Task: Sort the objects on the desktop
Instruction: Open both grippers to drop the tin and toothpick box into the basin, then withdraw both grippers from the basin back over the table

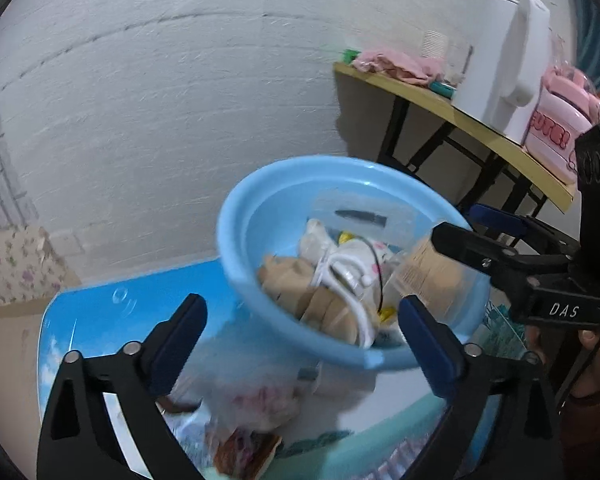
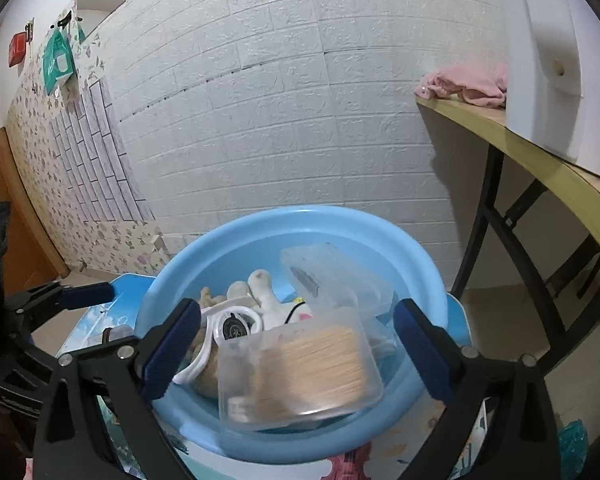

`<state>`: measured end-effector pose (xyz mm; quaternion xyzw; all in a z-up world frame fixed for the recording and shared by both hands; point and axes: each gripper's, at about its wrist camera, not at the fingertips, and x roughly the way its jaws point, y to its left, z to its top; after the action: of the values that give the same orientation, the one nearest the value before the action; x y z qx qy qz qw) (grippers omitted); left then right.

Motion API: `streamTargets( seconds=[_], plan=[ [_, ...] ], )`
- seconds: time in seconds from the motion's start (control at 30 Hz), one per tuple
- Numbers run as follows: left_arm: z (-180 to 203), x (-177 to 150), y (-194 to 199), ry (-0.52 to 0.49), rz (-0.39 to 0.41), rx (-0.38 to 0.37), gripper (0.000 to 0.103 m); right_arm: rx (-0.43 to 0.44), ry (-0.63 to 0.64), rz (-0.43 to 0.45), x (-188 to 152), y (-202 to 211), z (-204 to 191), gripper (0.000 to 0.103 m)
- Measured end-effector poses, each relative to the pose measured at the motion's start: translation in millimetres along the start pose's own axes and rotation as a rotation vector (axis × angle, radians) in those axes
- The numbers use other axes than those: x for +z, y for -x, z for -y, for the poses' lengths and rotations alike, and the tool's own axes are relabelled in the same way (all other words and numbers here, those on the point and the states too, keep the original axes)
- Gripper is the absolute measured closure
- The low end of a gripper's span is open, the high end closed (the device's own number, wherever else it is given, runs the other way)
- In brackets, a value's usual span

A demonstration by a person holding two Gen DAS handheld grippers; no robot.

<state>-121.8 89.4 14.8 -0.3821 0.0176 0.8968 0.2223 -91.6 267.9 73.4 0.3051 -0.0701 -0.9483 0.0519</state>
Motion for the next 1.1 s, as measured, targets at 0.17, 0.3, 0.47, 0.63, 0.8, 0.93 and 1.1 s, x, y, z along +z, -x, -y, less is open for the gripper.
streamTargets(
  seconds=[0.17,0.3,0.47,0.63,0.8,0.93,1.1],
  plan=[
    [-12.9,-15.9,10.4,0.050,-0.036,0.036,0.004,0.005,-0.011,-0.018,-4.5,8.7,-4.9,0.003],
    [-25.2,-29.6,12.8,0.102,-0.082,0.062,0.004,-0.006,0.001,-0.036,-10.4,14.0,-11.9,0.003],
    [-33.4,-45.9,18.8,0.117,-0.120,0.099,0.004,-0.021,0.001,-0.066,-19.1,19.7,-20.8,0.003],
    [-34.2,-64.2,24.0,0.076,-0.151,0.151,0.004,-0.037,0.000,-0.115,-29.2,22.4,-29.0,0.003],
    [-38.7,-79.0,26.3,0.085,-0.177,0.146,0.004,-0.021,0.019,-0.139,-38.6,27.1,-40.0,0.003],
    [-45.3,-88.2,29.7,0.102,-0.185,0.159,0.004,-0.019,0.032,-0.155,-44.9,29.5,-47.8,0.003],
    [-58.1,-99.6,36.6,0.134,-0.181,0.173,0.001,-0.020,0.035,-0.167,-52.6,30.6,-55.1,0.003]
  ],
)
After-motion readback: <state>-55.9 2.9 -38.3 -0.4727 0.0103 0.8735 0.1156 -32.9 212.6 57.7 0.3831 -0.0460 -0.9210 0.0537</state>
